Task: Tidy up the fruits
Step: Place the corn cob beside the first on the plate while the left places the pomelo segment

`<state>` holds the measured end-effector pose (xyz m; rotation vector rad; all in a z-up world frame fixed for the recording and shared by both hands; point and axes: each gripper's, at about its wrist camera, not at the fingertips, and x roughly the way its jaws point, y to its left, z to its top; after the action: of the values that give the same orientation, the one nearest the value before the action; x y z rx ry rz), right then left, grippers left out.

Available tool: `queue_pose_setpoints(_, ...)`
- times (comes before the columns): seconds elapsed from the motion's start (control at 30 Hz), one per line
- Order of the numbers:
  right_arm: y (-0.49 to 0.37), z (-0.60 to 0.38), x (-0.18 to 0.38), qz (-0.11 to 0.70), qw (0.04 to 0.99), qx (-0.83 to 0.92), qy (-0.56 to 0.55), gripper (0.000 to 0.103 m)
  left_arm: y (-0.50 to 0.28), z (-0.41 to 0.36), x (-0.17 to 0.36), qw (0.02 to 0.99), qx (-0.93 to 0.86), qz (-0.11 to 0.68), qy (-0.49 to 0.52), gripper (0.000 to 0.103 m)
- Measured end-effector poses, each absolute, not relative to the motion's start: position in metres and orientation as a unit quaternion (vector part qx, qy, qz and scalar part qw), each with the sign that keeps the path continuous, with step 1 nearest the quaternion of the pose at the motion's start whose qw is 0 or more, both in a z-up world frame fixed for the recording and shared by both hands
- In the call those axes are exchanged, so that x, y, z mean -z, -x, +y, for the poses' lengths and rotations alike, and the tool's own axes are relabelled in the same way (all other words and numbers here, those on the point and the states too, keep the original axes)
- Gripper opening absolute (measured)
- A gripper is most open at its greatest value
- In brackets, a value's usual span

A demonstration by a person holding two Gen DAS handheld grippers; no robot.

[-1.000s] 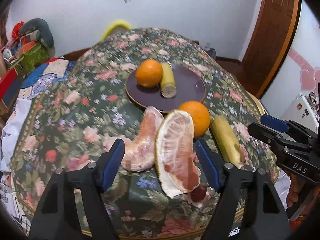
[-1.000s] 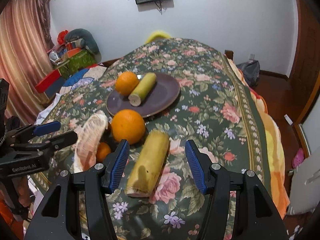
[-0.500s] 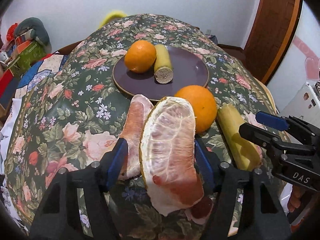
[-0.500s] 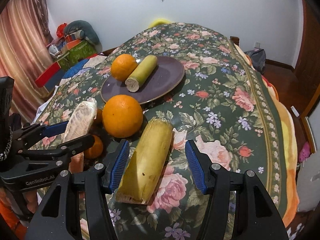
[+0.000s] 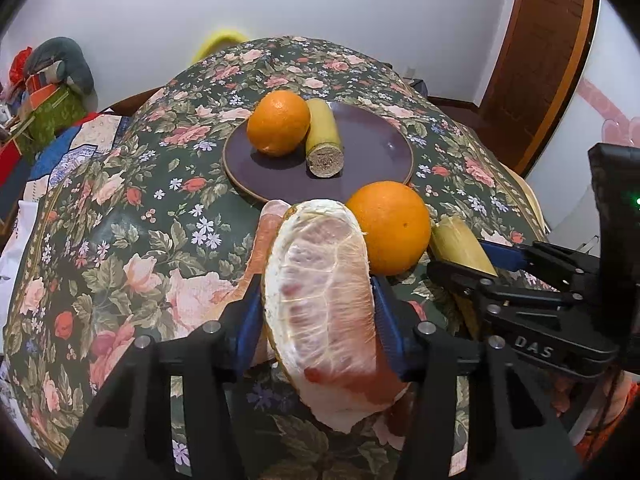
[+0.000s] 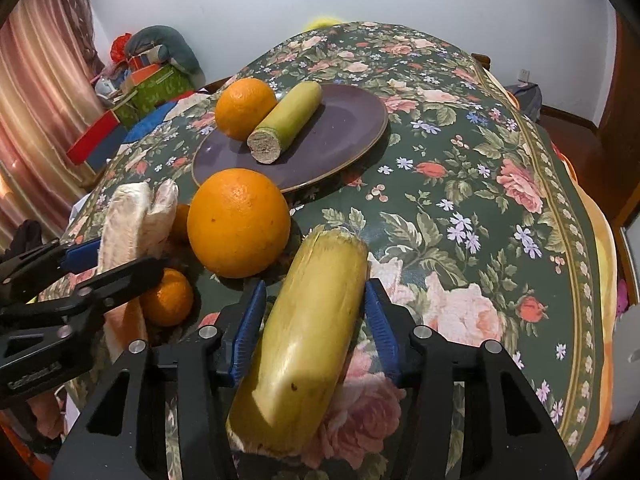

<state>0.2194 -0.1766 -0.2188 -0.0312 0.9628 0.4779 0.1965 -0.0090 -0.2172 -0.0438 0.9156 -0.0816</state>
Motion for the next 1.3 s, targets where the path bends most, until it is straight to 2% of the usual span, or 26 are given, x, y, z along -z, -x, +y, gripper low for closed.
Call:
queue_pose_setpoints(0.33,-0.217,-0.180,0.212,0.449,0.864,-0.229,0.004,0.041,-0.192,0.003,0.204,0.903,0.028,0.428,0.034,0.051)
queue_pose_setpoints(0.57,-0.210,-0.193,0.184,0.415,0.880,-0.230,-0.016,0.037,-0.185,0.008,0.184,0.913,0.025,0.406,0.040,0.051)
queue_pose_setpoints(1.3,-0.219,-0.204,0.123,0.328,0.918,-0.222,-0.017,0.036,-0.203,0.020,0.139,0.937,0.012,0.347,0.047,0.051)
